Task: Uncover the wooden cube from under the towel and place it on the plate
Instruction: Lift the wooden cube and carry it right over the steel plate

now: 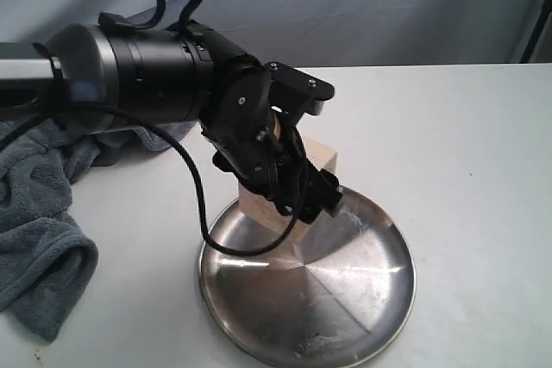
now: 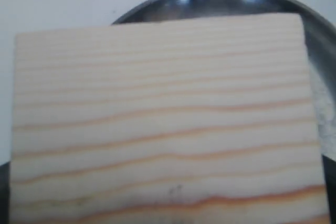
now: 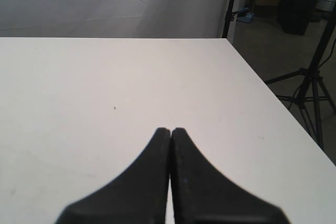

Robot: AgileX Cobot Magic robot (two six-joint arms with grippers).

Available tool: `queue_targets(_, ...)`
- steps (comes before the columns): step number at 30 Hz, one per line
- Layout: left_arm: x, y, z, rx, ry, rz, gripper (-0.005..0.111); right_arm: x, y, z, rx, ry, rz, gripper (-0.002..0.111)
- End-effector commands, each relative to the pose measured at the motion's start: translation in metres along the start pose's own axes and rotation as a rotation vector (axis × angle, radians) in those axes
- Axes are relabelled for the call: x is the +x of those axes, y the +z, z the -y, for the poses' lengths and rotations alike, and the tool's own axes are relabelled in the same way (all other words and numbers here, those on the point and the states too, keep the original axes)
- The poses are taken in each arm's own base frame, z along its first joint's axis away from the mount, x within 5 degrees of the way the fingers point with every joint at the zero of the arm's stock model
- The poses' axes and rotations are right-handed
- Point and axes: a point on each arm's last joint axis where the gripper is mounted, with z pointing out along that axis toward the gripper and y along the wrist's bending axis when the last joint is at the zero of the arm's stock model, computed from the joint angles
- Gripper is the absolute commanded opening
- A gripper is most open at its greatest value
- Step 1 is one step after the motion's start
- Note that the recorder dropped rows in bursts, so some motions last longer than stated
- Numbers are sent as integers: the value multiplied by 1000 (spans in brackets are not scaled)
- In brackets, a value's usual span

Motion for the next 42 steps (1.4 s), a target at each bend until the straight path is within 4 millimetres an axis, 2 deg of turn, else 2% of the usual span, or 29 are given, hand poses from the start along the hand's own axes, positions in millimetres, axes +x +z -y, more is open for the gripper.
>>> queue_targets(1,-7,-9,29,71,26,109,0,1,0,0,0,2,0,0)
queue_targets(5,-8,-10,46,99,59,159,0,1,0,0,0,2,0,0)
queue_targets(8,-5,-6,51,106,63,139,0,1,0,0,0,2,0,0)
queue_targets(15,10,22,50,105,68,148,0,1,0,0,0,2,0,0)
queue_targets(18,17,29,49,116,39,180,0,1,0,0,0,2,0,0)
queue_targets(23,33,38,46,106,37,134,0,1,0,0,0,2,0,0)
queue_targets(27,42,44,45,106,44,143,0,1,0,0,0,2,0,0)
queue_targets(35,44,46,45,113,47,176,3,1,0,0,0,2,0,0)
queue_targets(42,45,50,44,102,78,166,16,1,0,0,0,2,0,0)
